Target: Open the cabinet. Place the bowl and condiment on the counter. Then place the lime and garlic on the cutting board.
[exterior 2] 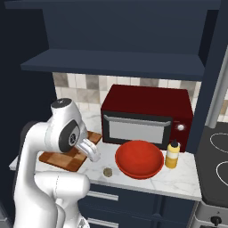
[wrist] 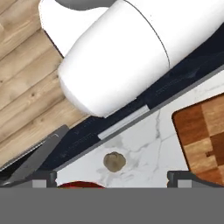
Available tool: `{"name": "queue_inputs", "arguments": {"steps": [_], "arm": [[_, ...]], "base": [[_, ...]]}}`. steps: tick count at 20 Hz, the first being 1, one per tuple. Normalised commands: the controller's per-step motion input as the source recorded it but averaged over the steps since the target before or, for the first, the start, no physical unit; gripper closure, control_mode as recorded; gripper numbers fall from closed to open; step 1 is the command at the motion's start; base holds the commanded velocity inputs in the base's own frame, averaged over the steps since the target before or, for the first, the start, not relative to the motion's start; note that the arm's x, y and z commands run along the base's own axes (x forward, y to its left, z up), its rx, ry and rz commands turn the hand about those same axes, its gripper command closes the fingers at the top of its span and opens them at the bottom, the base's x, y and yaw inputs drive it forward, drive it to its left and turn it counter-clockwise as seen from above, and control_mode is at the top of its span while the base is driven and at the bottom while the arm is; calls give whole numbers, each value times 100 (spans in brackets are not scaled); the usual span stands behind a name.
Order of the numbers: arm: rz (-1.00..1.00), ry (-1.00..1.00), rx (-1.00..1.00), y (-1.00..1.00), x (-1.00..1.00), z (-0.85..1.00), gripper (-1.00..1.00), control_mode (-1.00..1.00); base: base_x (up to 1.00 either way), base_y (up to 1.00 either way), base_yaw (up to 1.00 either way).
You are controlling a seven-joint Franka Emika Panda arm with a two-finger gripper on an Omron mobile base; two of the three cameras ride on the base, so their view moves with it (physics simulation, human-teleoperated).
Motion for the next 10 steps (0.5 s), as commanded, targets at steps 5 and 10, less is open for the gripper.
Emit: {"name": "queue_inputs", "arguments": {"steps": [5, 10], "arm": [[-22, 8, 0, 0, -24, -2, -100, -100], [-21, 2, 0, -1, -9, -6, -100, -100]], "base": [[0, 0, 0], [0, 0, 0]]}}
